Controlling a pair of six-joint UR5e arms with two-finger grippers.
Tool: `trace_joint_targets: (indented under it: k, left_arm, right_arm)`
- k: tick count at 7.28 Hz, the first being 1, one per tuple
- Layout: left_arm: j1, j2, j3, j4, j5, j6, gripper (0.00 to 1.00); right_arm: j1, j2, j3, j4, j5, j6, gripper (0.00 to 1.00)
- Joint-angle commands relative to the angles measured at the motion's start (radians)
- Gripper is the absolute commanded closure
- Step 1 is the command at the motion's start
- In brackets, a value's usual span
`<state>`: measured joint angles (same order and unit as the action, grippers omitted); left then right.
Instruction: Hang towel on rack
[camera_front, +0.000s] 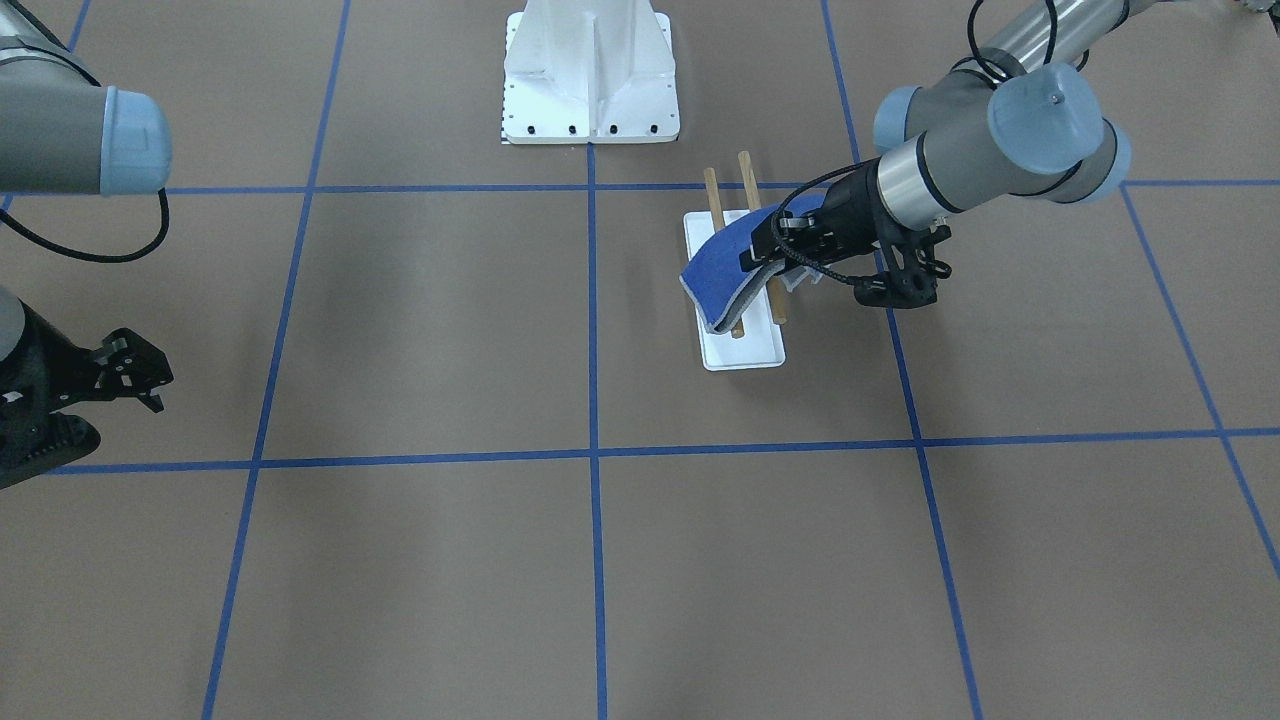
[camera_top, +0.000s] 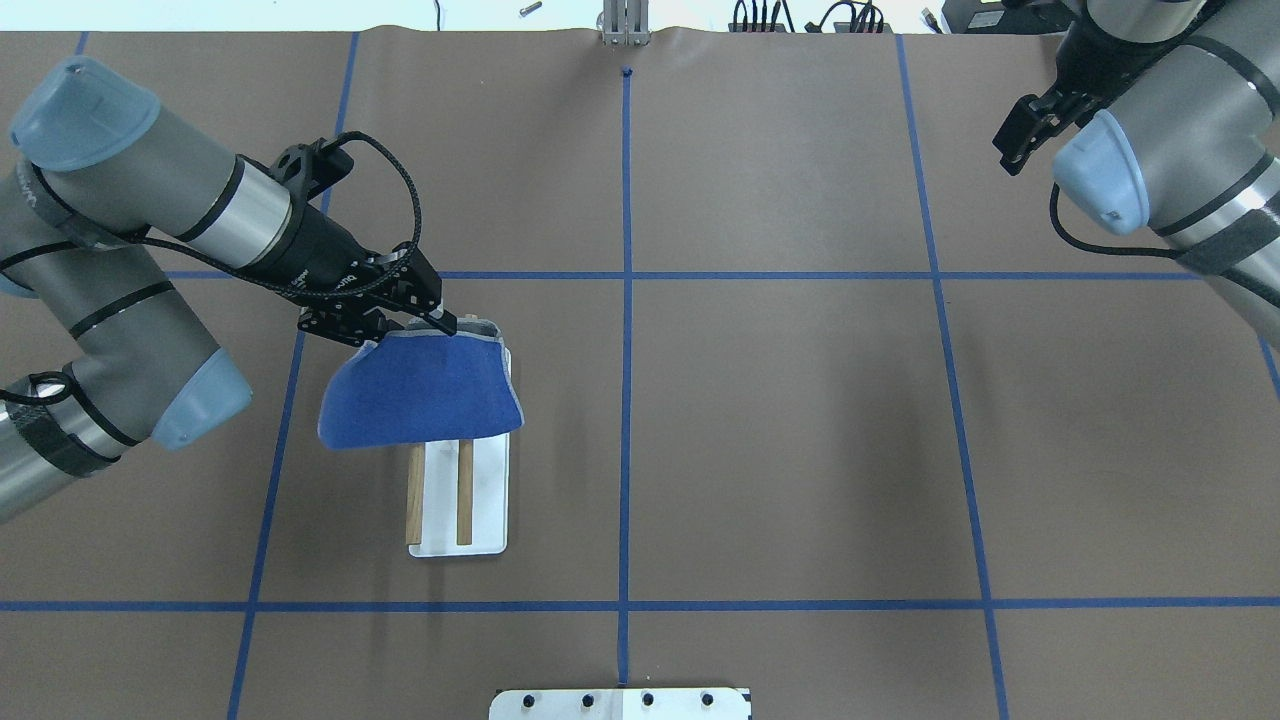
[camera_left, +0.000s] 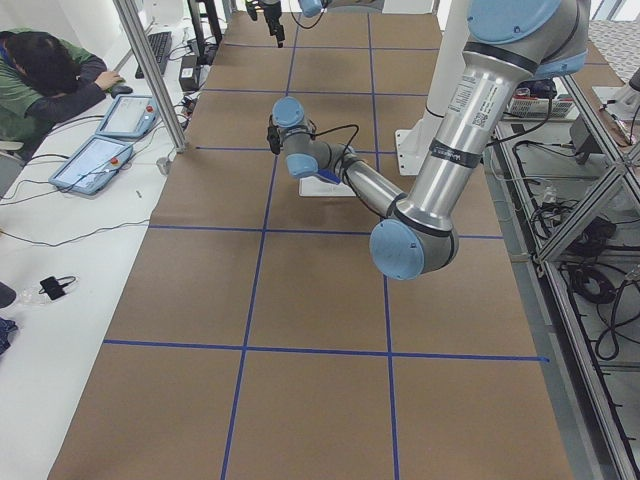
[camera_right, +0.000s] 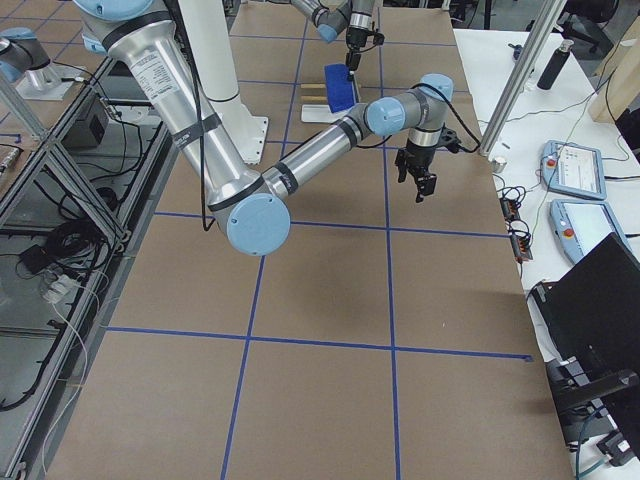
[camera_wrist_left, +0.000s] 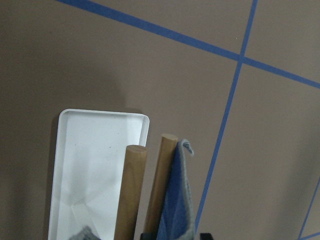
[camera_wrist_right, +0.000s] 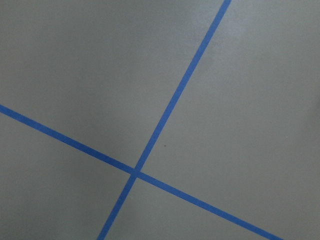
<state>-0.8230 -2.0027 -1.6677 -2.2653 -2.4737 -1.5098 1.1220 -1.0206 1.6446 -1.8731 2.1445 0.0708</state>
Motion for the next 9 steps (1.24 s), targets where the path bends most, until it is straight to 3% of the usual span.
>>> trace_joint_targets:
  k: [1,4,6,8,9]
  left_arm:
    - [-0.001,-0.025,0.0,0.0,0.03,-0.021,0.03]
    - [-0.036,-0.067,0.0,0.001,0.154,-0.075,0.02]
    - [-0.114,-0.065,-0.013,-0.002,0.235,-0.029,0.02]
    - [-0.226,-0.009,-0.006,0.054,0.245,0.221,0.02]
    - [-0.269,0.007,-0.009,0.163,0.242,0.42,0.02]
  right_arm:
    - [0.002,0.001,-0.002,0.0,0.011,-0.003,0.0]
    - [0.042,-0.007,-0.025,-0.005,0.024,-0.051,0.0]
    - [0.123,-0.042,-0.072,-0.001,0.067,-0.205,0.0]
    - [0.205,-0.105,-0.084,-0.002,0.068,-0.22,0.0]
    - [0.229,-0.149,-0.08,-0.001,0.058,-0.221,0.0]
